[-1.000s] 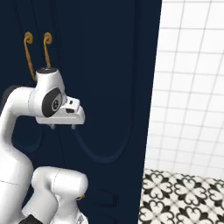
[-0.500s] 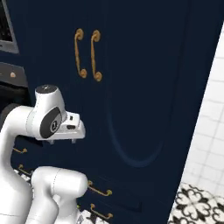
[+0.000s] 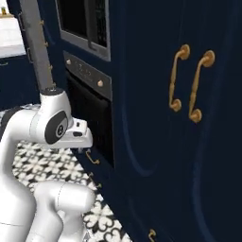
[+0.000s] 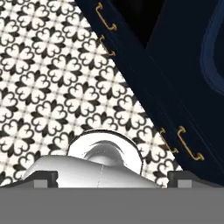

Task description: Navigate to the range hood.

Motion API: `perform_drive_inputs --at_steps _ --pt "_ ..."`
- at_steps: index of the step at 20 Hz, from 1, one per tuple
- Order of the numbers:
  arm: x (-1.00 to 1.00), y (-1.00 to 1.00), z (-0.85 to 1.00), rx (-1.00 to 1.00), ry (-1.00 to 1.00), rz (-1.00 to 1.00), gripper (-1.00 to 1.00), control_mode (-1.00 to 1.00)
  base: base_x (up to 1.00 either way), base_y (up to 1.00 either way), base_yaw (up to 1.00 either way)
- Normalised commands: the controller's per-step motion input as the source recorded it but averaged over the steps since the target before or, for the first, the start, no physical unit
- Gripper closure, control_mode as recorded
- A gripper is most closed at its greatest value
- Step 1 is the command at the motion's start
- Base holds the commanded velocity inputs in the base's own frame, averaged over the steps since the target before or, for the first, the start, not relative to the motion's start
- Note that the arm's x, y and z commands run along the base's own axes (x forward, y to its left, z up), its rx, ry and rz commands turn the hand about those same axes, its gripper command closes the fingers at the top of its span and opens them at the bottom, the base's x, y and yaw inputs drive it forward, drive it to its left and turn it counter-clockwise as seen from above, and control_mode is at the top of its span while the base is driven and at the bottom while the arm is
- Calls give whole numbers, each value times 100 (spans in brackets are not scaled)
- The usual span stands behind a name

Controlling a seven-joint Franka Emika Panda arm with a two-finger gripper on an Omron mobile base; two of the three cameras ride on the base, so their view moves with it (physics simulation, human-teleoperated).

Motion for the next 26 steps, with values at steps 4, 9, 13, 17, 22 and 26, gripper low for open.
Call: perform_drive_inputs --at_steps 4,9,13,17,22,26 --pt "0 0 0 0 0 0 -100 100 49 38 77" --pt "0 0 0 0 0 0 -100 100 65 35 73" --pt "0 0 0 0 0 0 -100 100 96 36 55" --pt "0 0 0 0 0 0 -100 100 100 46 36" --pt "0 0 0 0 0 0 -100 100 100 71 23" --pt "0 0 0 0 0 0 -100 100 100 83 9"
